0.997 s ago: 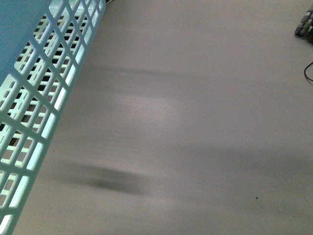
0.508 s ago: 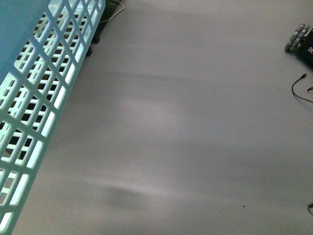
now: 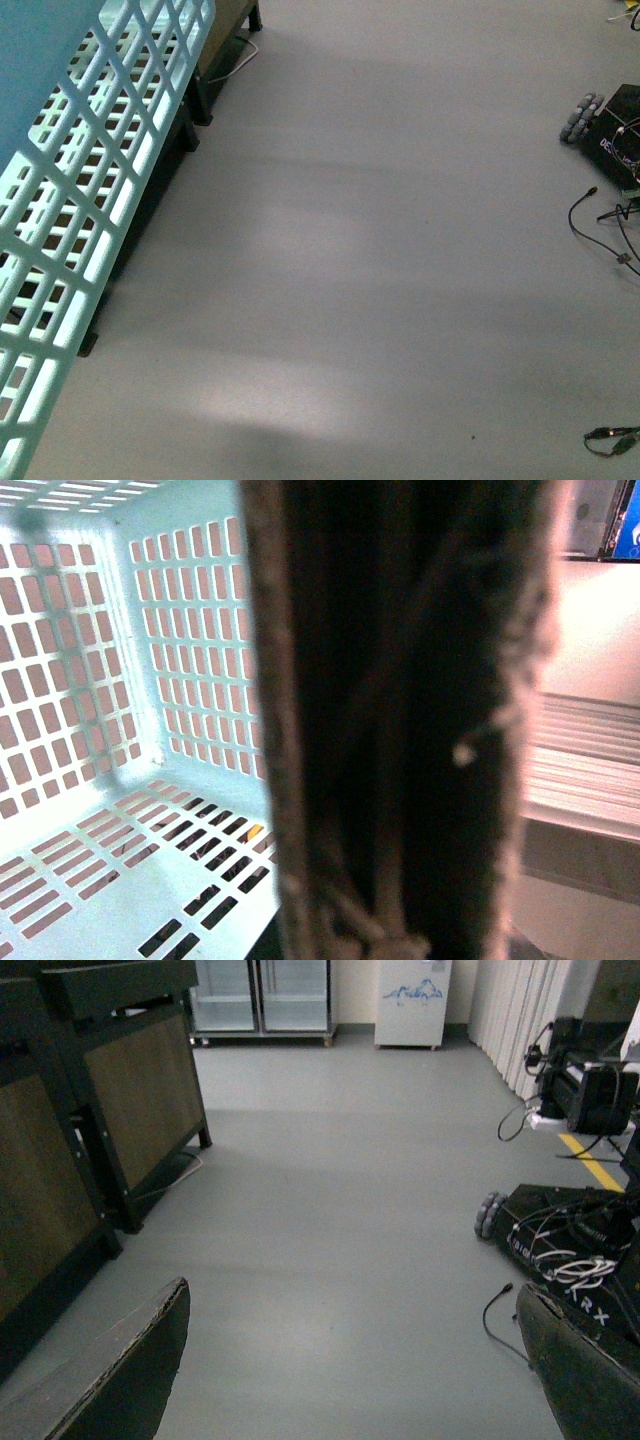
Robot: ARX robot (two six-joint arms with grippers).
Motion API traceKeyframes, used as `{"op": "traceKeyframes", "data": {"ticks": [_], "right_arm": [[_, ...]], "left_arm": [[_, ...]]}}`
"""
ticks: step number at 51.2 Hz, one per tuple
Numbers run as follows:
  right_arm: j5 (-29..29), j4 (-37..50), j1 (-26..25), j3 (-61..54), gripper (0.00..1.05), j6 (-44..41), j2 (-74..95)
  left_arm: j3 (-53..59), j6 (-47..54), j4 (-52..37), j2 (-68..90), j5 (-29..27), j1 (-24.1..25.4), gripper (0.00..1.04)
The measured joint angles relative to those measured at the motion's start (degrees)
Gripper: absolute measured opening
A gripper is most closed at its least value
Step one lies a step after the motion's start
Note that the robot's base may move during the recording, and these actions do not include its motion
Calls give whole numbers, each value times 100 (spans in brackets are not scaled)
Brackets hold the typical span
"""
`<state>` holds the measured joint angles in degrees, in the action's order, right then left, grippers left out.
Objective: Pick lemon and mango into basket
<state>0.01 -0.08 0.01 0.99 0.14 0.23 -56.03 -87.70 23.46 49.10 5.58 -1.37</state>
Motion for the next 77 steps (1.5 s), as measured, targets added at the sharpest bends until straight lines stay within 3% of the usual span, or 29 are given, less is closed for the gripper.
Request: {"op": "traceKeyframes", "data": {"ticks": [77], "right_arm": [[20,0,0,0,96,2,-2]], "left_arm": [[-9,-90,0,-20,26,-4,5]]}}
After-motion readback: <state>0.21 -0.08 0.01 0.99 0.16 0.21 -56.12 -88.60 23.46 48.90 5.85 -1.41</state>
